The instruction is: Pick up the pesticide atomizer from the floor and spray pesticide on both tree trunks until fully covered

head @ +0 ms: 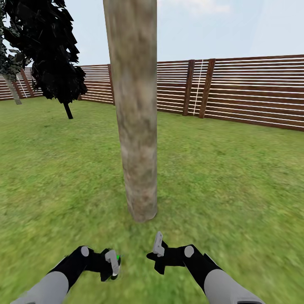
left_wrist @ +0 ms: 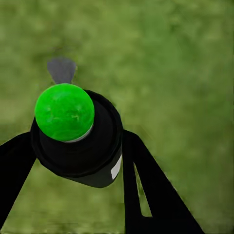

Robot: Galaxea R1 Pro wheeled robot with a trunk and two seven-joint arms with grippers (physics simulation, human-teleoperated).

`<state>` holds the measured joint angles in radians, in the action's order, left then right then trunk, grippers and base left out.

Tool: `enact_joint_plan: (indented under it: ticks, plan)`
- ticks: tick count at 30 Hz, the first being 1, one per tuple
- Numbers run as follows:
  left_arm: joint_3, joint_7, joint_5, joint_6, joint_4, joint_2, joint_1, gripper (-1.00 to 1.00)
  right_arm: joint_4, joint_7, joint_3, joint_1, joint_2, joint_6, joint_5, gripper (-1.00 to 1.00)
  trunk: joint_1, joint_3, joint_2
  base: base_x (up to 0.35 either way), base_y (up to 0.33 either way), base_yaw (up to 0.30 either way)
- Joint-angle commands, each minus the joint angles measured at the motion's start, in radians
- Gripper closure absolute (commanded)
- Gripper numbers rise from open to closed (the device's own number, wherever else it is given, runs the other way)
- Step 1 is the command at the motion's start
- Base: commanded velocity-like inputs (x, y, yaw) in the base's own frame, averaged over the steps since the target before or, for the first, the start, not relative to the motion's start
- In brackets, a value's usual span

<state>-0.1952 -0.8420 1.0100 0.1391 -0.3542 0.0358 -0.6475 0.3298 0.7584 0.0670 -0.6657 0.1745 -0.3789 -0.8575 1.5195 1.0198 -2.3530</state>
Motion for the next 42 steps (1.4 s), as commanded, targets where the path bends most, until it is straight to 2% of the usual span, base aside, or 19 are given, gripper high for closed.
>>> enact_joint_plan:
  ticks: [1, 6, 8, 12, 13, 15, 18, 20, 22, 23, 24, 25, 26, 27, 28, 30, 32, 39, 42]
  plan:
    - [-0.001, 0.000, -0.004, 0.001, 0.000, 0.018, 0.001, 1.00, 0.000, 0.000, 0.001, 0.000, 0.000, 0.000, 0.000, 1.00, 0.000, 0.000, 0.000, 0.000, 0.000, 0.000]
    - [0.004, 0.000, 0.079, 0.003, -0.002, 0.125, 0.007, 1.00, -0.001, -0.001, 0.002, 0.001, 0.000, 0.002, 0.000, 1.00, 0.000, 0.000, 0.000, 0.000, 0.000, 0.000]
    - [0.001, 0.002, 0.086, 0.004, -0.003, 0.150, 0.018, 1.00, -0.002, -0.003, 0.002, 0.002, -0.018, 0.002, 0.002, 1.00, 0.000, 0.000, 0.000, 0.000, 0.000, 0.000]
    - [-0.029, 0.040, 0.069, 0.000, -0.012, 0.159, 0.021, 1.00, -0.014, -0.008, 0.006, 0.003, -0.047, 0.002, 0.002, 1.00, 0.000, 0.000, 0.000, 0.000, 0.000, 0.000]
    - [-0.047, 0.063, 0.057, -0.001, -0.011, 0.157, 0.021, 1.00, -0.019, -0.009, 0.008, 0.003, -0.073, 0.002, 0.003, -1.00, 0.000, 0.000, 0.000, 0.000, 0.000, 0.000]
    - [-0.092, 0.093, 0.021, -0.001, -0.011, 0.153, 0.022, 1.00, -0.029, -0.023, 0.043, 0.004, -0.134, 0.002, 0.018, -1.00, 0.000, 0.000, 0.000, 0.000, 0.000, 0.000]
    - [-0.158, 0.105, -0.058, -0.008, -0.003, 0.148, 0.022, 1.00, -0.047, -0.086, 0.166, 0.006, -0.210, 0.002, 0.071, -1.00, 0.000, 0.000, 0.000, 0.000, 0.000, 0.000]
    - [-0.178, 0.107, -0.111, -0.011, -0.001, 0.145, 0.022, 1.00, -0.077, -0.206, 0.221, 0.007, -0.260, 0.002, 0.089, -1.00, 0.000, 0.000, 0.000, 0.000, 0.000, 0.000]
    - [-0.183, 0.120, -0.156, -0.014, 0.001, 0.140, 0.022, 1.00, -0.119, -0.362, 0.261, 0.014, -0.277, 0.002, 0.112, -1.00, 0.000, 0.000, 0.000, 0.000, 0.000, 0.000]
    - [-0.184, 0.159, -0.207, -0.044, 0.014, 0.132, 0.022, 1.00, -0.175, -0.548, 0.281, 0.037, -0.281, 0.001, 0.138, -1.00, 0.000, 0.000, 0.000, 0.000, 0.000, 0.000]
    - [-0.185, 0.247, -0.257, -0.200, 0.040, 0.090, 0.022, 1.00, -0.242, -0.869, 0.296, 0.092, -0.281, -0.015, 0.233, -1.00, 0.000, 0.000, 0.000, 0.000, 0.000, 0.000]
    - [-0.185, 0.263, -0.260, -0.234, 0.041, 0.079, 0.022, 1.00, -0.246, -0.910, 0.297, 0.103, -0.282, -0.023, 0.270, -1.00, 0.000, 0.000, 0.000, 0.000, 0.000, 0.000]
    - [-0.185, 0.286, -0.263, -0.283, 0.040, 0.054, 0.022, 1.00, -0.251, -0.954, 0.299, 0.121, -0.286, -0.033, 0.360, -1.00, 0.000, 0.000, 0.000, 0.000, 0.000, 0.000]
    - [-0.185, 0.298, -0.265, -0.317, 0.038, 0.036, 0.021, 1.00, -0.252, -0.974, 0.299, 0.134, -0.288, -0.037, 0.458, -1.00, 0.000, 0.000, 0.000, 0.000, 0.000, 0.000]
    - [-0.185, 0.302, -0.267, -0.347, 0.037, 0.025, 0.019, 1.00, -0.253, -0.980, 0.299, 0.140, -0.291, -0.038, 0.513, -1.00, 0.000, 0.000, 0.000, 0.000, 0.000, 0.000]
    - [-0.185, 0.305, -0.273, -0.435, 0.034, 0.002, 0.017, 1.00, -0.256, -0.985, 0.298, 0.146, -0.295, -0.040, 0.558, -1.00, 0.000, 0.000, 0.000, 0.000, 0.000, 0.000]
    - [-0.184, 0.307, -0.275, -0.501, 0.029, -0.011, 0.013, 1.00, -0.259, -0.985, 0.298, 0.166, -0.296, -0.041, 0.572, -1.00, 0.000, 0.000, 0.000, 0.000, 0.000, 0.000]
    - [-0.185, 0.304, -0.283, -0.531, 0.028, -0.020, 0.005, 1.00, -0.261, -0.985, 0.298, 0.176, -0.291, -0.040, 0.578, -1.00, 0.000, 0.000, 0.000, 0.042, -0.025, 0.000]
    - [-0.184, 0.306, -0.329, -0.539, 0.027, -0.020, 0.003, 1.00, -0.261, -0.985, 0.298, 0.176, -0.291, -0.040, 0.578, -1.00, 0.000, 0.000, 0.000, 0.174, -0.199, 0.000]
